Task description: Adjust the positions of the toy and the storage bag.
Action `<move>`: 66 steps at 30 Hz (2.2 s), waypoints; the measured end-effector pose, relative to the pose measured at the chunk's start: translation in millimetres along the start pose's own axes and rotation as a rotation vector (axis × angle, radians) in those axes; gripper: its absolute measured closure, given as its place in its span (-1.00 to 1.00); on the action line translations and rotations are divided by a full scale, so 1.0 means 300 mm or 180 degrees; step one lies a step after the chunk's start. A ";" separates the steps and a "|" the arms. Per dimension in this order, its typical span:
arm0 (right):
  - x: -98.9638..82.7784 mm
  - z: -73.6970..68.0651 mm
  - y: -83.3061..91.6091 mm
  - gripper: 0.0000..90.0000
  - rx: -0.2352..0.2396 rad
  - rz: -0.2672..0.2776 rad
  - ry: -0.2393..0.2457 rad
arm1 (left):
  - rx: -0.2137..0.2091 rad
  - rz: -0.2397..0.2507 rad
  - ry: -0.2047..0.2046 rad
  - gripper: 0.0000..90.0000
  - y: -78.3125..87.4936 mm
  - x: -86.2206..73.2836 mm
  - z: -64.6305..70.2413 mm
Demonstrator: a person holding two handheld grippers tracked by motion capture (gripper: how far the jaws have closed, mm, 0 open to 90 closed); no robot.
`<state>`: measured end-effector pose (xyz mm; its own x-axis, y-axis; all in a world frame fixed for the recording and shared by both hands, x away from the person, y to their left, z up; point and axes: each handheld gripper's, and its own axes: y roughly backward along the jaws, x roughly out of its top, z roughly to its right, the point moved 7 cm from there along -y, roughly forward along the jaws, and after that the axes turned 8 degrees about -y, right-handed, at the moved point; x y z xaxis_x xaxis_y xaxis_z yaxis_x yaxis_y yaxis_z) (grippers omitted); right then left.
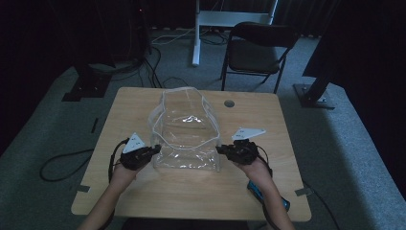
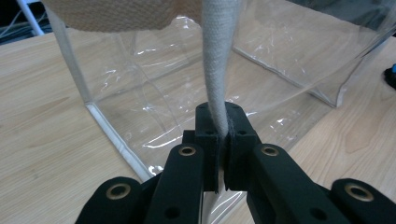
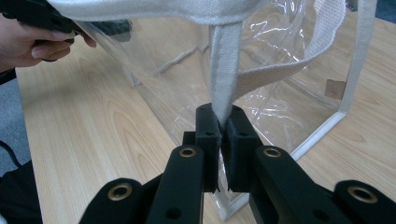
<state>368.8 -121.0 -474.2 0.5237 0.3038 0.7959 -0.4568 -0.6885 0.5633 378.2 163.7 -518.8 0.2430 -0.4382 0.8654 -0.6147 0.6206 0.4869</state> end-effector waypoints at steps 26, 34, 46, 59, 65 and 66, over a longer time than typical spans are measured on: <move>-0.083 0.125 0.159 0.90 -0.0209 0.0096 -0.0241 | -0.0323 -0.0008 -0.0204 0.93 -0.122 0.091 0.128; -0.107 0.148 0.202 0.90 -0.0267 0.0126 -0.0287 | -0.0437 0.0017 -0.0223 0.94 -0.149 0.112 0.170; -0.148 0.203 0.273 0.89 -0.0362 0.0166 -0.0407 | -0.0589 0.0028 -0.0289 0.94 -0.204 0.148 0.243; -0.184 0.235 0.333 0.89 -0.0440 0.0209 -0.0474 | -0.0690 0.0038 -0.0340 0.94 -0.245 0.174 0.288; -0.198 0.246 0.356 0.89 -0.0478 0.0225 -0.0500 | -0.0713 0.0052 -0.0332 0.93 -0.267 0.188 0.305; -0.200 0.246 0.360 0.89 -0.0473 0.0221 -0.0518 | -0.0717 0.0051 -0.0334 0.93 -0.269 0.189 0.307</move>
<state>341.2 -262.2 -477.5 0.5909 0.1407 0.7944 -0.5903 -0.5958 0.5446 372.5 29.0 -519.9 0.1480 -0.4852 0.8618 -0.4322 0.7521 0.4976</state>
